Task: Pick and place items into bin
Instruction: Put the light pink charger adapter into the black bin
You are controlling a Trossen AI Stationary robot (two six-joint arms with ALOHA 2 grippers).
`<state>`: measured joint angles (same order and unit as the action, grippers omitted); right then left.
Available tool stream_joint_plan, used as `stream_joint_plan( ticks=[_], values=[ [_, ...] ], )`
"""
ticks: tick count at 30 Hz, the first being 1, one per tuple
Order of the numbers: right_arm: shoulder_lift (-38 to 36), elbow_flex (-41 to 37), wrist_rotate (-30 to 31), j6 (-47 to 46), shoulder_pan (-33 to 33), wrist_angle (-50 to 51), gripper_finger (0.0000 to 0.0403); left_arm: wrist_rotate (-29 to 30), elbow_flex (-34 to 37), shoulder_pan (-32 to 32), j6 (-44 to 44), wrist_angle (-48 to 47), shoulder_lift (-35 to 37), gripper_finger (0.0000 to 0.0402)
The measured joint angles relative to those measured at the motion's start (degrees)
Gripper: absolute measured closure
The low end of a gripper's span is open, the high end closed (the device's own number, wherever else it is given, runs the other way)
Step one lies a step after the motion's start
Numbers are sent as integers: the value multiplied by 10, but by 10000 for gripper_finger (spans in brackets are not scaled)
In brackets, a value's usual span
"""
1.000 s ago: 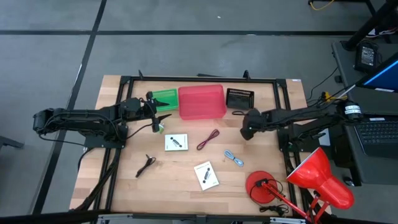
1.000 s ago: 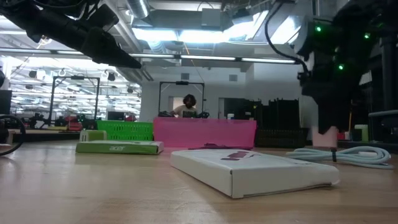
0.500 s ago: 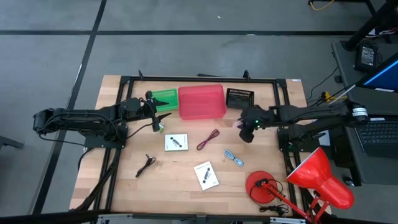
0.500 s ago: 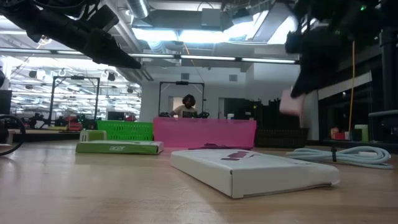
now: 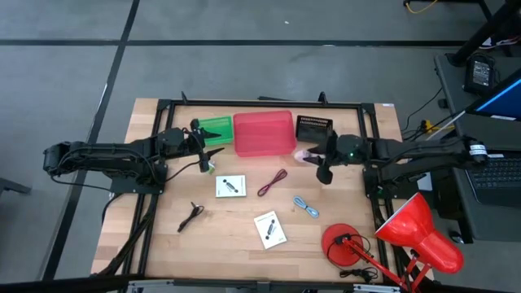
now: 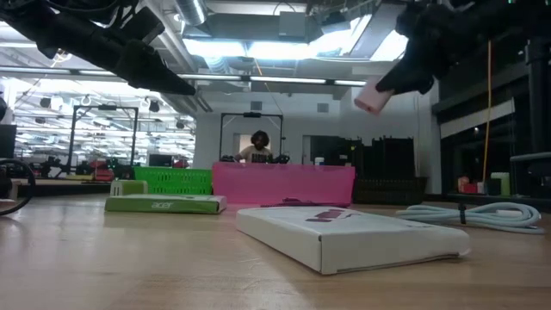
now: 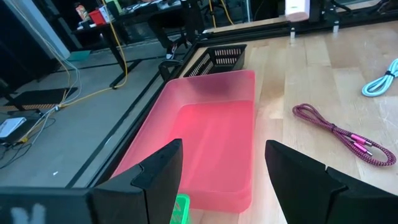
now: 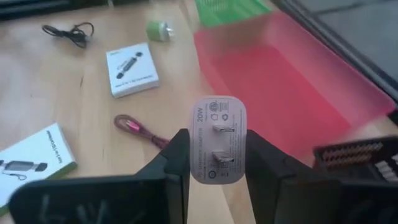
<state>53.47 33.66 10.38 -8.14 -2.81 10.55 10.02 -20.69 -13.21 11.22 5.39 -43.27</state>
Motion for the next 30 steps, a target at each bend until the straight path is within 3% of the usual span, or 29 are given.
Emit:
stream_joint_plan(
  ticks=[8, 14, 30],
  values=[
    [0, -128, -10, 56, 16, -293, 312, 6, 0, 0, 0, 0, 0, 178],
    [0, -189, -12, 60, 25, -405, 312, 6, 0, 0, 0, 0, 0, 178],
    [0, -201, -13, 113, 26, -450, 312, 6, 0, 0, -30, 0, 0, 178]
  ],
)
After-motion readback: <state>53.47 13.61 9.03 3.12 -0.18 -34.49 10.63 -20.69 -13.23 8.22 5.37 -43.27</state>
